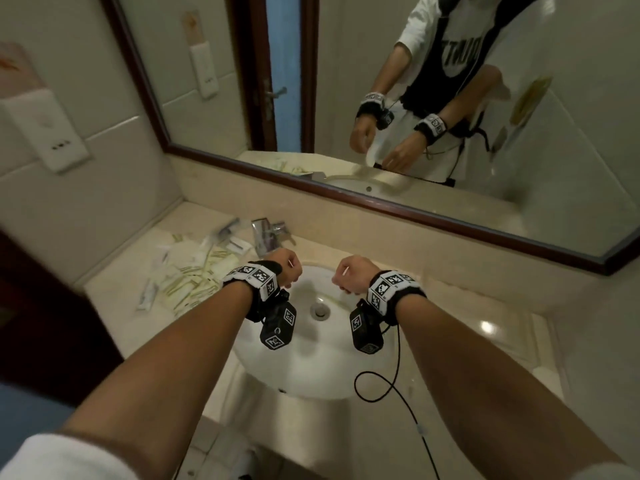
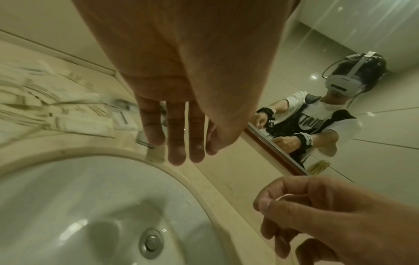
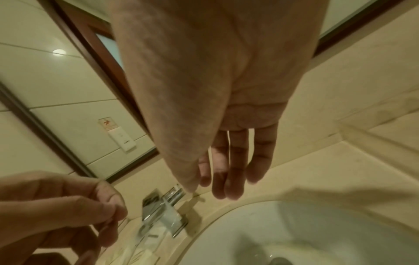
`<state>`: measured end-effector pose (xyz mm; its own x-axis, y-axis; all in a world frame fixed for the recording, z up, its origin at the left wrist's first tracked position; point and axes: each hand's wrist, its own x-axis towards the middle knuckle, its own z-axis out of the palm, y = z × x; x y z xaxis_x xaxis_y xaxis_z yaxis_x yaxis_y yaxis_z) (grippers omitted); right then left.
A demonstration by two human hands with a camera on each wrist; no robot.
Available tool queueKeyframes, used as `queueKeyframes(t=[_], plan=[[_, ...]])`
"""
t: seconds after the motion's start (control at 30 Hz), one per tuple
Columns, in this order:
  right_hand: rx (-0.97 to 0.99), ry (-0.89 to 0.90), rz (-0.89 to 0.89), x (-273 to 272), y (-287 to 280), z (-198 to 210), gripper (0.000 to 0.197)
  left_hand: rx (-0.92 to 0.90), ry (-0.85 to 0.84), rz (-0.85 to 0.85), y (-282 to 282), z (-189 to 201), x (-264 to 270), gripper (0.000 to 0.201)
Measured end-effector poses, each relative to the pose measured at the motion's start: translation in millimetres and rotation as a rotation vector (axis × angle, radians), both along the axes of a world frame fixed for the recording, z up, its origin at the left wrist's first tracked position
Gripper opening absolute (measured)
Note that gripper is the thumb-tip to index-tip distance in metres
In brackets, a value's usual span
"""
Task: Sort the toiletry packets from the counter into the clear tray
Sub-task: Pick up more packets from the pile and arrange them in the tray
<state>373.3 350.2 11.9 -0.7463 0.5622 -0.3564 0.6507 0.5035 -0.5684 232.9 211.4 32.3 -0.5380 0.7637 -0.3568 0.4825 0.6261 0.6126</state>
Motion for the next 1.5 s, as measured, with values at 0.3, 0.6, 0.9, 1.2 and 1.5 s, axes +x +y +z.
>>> queueKeyframes(t=[0.3,0.6,0.9,1.2,1.5], plan=[[0.04,-0.077,0.197,-100,-64,-1,0.014,-0.077,0.054,0.157,-89,-8,-85,0.013],[0.101,-0.147,0.384,-186,-112,-6,0.024,-0.077,0.015,0.257,-152,-23,-149,0.006],[0.089,-0.224,0.377,-235,-151,-39,0.045,-0.134,0.032,0.183,-193,-55,-200,0.037],[-0.033,-0.275,0.382,-248,-177,-85,0.063,-0.21,-0.048,0.158,-211,-105,-217,0.046],[0.045,-0.187,0.41,-258,-217,-132,0.083,-0.246,-0.088,0.193,-224,-136,-224,0.037]])
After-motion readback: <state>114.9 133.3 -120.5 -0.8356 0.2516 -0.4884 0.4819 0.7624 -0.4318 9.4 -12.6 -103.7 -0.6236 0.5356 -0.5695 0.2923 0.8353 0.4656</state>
